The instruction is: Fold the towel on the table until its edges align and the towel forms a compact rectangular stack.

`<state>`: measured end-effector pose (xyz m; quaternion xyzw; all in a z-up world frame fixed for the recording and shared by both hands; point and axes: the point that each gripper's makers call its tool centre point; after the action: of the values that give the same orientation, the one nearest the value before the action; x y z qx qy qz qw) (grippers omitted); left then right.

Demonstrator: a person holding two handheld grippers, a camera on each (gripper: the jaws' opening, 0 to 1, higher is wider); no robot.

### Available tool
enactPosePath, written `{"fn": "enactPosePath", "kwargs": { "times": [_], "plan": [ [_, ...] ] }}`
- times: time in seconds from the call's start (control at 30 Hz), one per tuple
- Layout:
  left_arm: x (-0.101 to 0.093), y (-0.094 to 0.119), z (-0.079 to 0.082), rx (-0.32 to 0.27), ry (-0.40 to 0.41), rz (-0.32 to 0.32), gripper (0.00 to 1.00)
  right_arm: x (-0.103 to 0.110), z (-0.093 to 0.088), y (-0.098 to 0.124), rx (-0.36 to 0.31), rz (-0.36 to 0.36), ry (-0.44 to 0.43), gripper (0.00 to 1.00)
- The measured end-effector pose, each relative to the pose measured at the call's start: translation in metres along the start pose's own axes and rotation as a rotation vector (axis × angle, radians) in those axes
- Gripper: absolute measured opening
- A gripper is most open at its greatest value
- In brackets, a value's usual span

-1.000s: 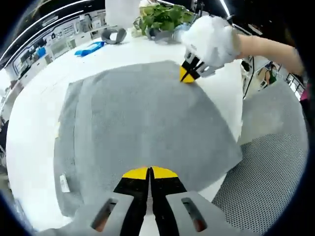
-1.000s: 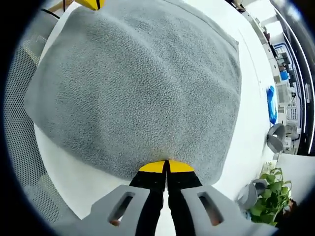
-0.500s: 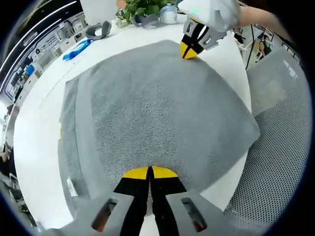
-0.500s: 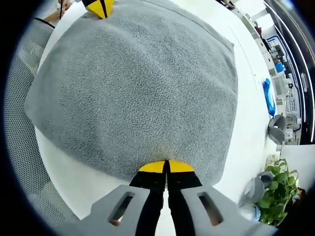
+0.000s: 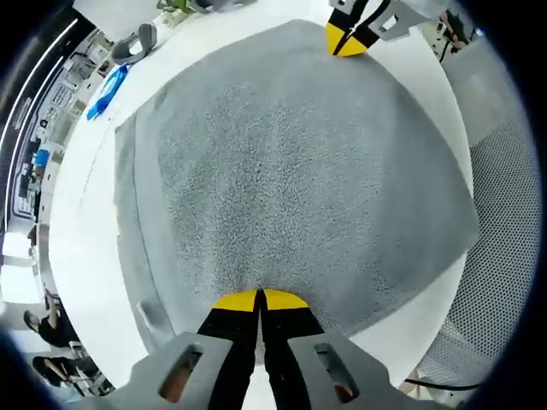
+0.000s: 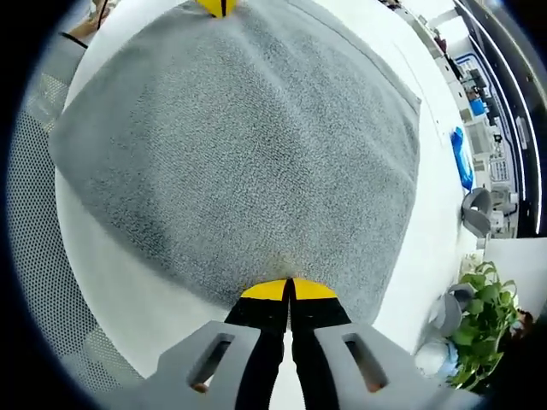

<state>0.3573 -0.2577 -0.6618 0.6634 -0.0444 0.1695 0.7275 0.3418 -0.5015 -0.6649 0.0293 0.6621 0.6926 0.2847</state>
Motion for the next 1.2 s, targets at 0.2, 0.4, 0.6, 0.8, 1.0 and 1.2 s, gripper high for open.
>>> {"fn": "enactPosePath", "kwargs": {
  "times": [0.2, 0.4, 0.6, 0.8, 1.0, 1.2],
  "plan": [
    [0.008, -0.001, -0.001, -0.011, -0.01, -0.007, 0.01, 0.002, 0.0, 0.0, -0.017, 0.02, -0.039, 0.0],
    [0.014, -0.003, 0.0, -0.007, -0.076, -0.005, 0.01, 0.008, 0.0, 0.001, -0.01, 0.011, -0.018, 0.0],
    [0.02, -0.006, 0.0, 0.008, -0.107, 0.0, 0.01, 0.017, 0.0, 0.005, -0.009, 0.008, 0.001, 0.0],
    [0.023, -0.007, 0.002, 0.02, -0.225, 0.004, 0.01, 0.022, -0.001, 0.008, -0.024, 0.02, 0.003, 0.0],
    [0.027, -0.009, 0.002, 0.018, -0.21, 0.005, 0.01, 0.03, -0.001, 0.011, -0.043, 0.047, -0.03, 0.0],
    [0.03, -0.01, 0.003, 0.021, -0.222, 0.012, 0.01, 0.039, -0.001, 0.014, -0.071, 0.08, -0.073, 0.0]
  ]
}}
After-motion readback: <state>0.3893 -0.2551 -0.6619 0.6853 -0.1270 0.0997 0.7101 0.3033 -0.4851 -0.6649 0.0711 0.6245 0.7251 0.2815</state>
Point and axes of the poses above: the point that each gripper's makers call its tool centre point, and the gripper's own axes: y roughly backward along the fingers, x roughly to its left, z roughly out of its top, and after that the axes turned 7 degrees about -y, right-handed
